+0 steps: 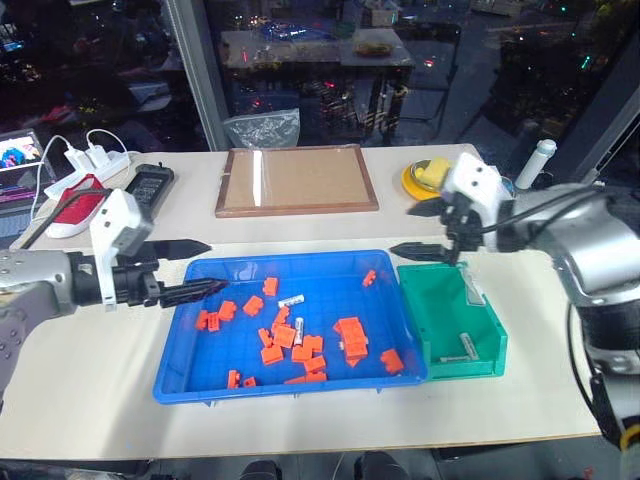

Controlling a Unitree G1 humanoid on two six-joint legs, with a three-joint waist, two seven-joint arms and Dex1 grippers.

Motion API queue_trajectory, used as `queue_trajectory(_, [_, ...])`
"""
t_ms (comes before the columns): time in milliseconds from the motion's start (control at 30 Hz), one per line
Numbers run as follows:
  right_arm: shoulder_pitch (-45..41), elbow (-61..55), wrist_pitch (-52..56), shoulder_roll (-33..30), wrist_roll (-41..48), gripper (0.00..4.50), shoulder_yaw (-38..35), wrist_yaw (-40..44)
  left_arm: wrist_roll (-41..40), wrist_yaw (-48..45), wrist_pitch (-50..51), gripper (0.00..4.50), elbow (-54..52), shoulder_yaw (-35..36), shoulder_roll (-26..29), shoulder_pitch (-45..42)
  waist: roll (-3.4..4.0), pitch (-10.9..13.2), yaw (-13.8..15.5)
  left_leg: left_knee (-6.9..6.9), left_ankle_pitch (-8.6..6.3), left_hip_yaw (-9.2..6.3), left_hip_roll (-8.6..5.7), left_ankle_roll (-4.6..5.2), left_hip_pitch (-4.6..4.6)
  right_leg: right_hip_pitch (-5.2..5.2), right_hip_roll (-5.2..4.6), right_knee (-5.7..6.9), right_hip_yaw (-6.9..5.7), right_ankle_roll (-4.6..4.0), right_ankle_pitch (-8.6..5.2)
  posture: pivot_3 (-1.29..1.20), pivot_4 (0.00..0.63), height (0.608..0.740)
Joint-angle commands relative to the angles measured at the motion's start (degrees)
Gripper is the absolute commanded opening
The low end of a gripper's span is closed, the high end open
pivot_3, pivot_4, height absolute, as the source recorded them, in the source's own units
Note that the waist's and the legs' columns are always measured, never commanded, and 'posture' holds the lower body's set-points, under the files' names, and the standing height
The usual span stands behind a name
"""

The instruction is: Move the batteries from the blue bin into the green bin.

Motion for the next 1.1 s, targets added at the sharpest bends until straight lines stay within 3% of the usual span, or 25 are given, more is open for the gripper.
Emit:
queue_trajectory(33, [-2.2, -4.2, 2.0, 0.2, 1.9, 4.40, 4.2, 5.8, 1.2, -0.1, -1.2, 3.95, -2.4, 0.1, 0.7, 1.4, -0.01, 0.0, 0.0, 0.00, 0.00, -0.01, 0.00, 0.00, -0.01, 0.00, 0.00, 0.00, -0.01, 0.00, 0.00, 0.00, 0.150, 0.740])
queue_trajectory(133, [-0.4, -7.9, 0.9, -1.1, 1.0, 4.40, 10.4, 11.2, 2.3, 0.1, -2.1, 3.95, -3.6, -0.7, 0.1, 3.3, -0.03, 0.0, 0.7, 0.06, 0.00, -0.05, 0.00, 0.00, -0.09, -0.01, -0.02, -0.03, -0.07, 0.00, 0.00, 0.00, 0.150, 0.740])
queue_trajectory(300, [0.8, -5.8, -0.4, -0.2, -4.1, 4.40, 17.0, 11.5, 3.5, 0.7, -3.1, 3.95, -4.4, -1.8, -0.3, 4.5, -0.04, 0.0, 1.0, 0.13, -0.01, -0.02, 0.00, 0.01, -0.11, -0.02, -0.03, -0.03, -0.07, 0.00, 0.00, 0.00, 0.150, 0.740])
queue_trajectory(533, [3.8, -5.4, 0.2, 1.2, -6.4, 4.40, 19.6, 12.1, 2.6, 3.7, -1.5, 3.95, -7.6, -2.0, -2.9, 5.9, -0.04, 0.0, 0.9, 0.13, -0.01, -0.02, 0.01, 0.01, -0.10, -0.03, -0.01, 0.00, -0.06, -0.01, 0.00, 0.00, 0.150, 0.740])
queue_trajectory(900, [5.4, -4.4, 0.6, 3.8, -11.0, 4.40, 22.4, 10.1, 1.4, 4.4, 0.7, 3.95, -9.4, -1.9, -2.5, 5.7, -0.04, 0.0, 1.0, 0.14, -0.01, -0.04, 0.01, 0.01, -0.07, -0.02, -0.01, 0.02, -0.06, 0.00, 0.00, 0.00, 0.150, 0.740])
queue_trajectory(1033, [5.7, -4.4, 0.9, 3.7, -10.8, 3.35, 21.0, 10.1, 1.0, 4.4, 1.1, 3.95, -9.6, -2.0, -2.3, 5.7, -0.04, 0.0, 0.9, 0.15, -0.01, -0.03, 0.00, 0.01, -0.08, -0.02, -0.01, 0.01, -0.06, 0.00, 0.00, 0.00, 0.150, 0.740])
queue_trajectory(1100, [5.8, -4.5, 1.0, 3.6, -10.7, 3.22, 20.6, 10.1, 0.9, 4.4, 1.3, 3.95, -9.6, -2.0, -2.3, 5.7, -0.04, 0.0, 0.8, 0.15, -0.01, -0.04, 0.01, 0.01, -0.06, -0.02, 0.00, 0.01, -0.06, 0.00, 0.00, 0.00, 0.150, 0.740])
